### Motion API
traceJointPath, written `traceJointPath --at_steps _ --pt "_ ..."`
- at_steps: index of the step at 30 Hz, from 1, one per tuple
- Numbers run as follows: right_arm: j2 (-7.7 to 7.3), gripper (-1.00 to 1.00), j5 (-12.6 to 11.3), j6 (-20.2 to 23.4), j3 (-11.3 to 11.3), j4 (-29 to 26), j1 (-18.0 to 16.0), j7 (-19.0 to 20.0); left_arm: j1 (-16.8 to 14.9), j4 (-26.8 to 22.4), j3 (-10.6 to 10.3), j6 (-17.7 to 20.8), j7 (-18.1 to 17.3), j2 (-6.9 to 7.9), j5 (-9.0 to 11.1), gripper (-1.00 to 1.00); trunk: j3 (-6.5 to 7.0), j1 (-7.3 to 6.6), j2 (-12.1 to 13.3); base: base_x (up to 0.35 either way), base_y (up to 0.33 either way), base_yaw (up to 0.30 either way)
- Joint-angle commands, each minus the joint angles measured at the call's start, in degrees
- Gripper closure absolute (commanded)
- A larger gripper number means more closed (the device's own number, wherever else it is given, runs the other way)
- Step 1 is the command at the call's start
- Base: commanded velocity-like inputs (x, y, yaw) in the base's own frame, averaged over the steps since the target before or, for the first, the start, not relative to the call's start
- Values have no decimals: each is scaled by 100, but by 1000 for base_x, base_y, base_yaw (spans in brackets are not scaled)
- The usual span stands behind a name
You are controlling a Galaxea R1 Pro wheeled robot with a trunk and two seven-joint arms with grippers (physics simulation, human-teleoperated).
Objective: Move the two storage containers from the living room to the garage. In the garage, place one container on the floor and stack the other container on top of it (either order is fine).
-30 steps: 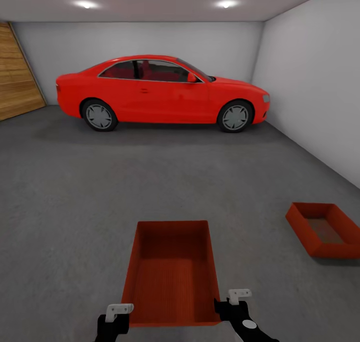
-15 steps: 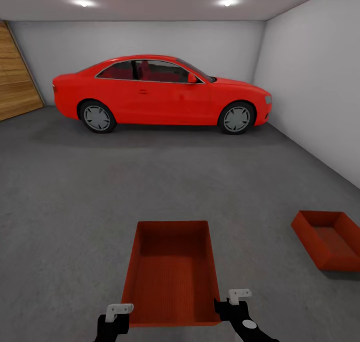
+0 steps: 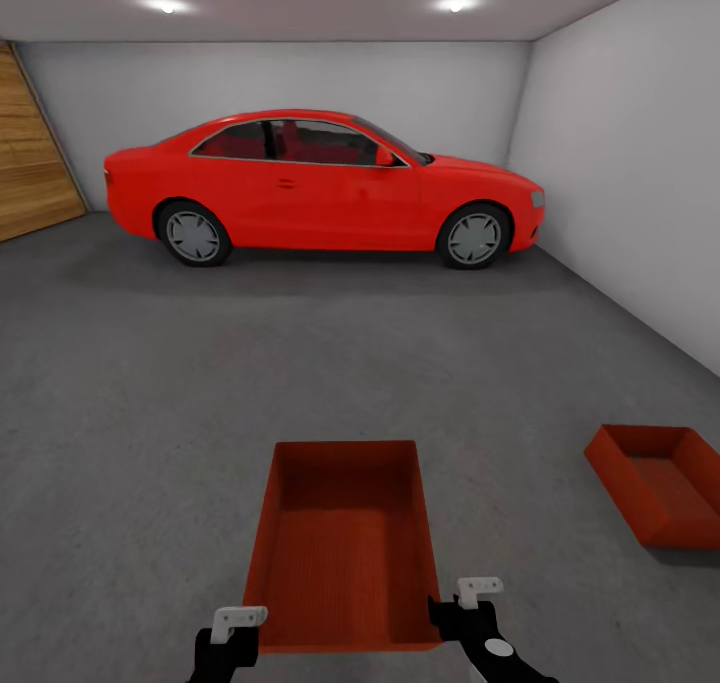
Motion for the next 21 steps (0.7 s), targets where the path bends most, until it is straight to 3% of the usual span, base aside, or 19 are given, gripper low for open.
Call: traceJointPath --at_steps 1,21 --pt "-86 100 -1 -20 -41 3 -6 -69 -3 2 85 -14 51 7 68 100 -4 0 -2 13 0 0" --pt "-86 100 -1 -20 -41 3 -6 -69 -3 4 85 -9 51 7 70 100 -4 0 -2 2 0 0"
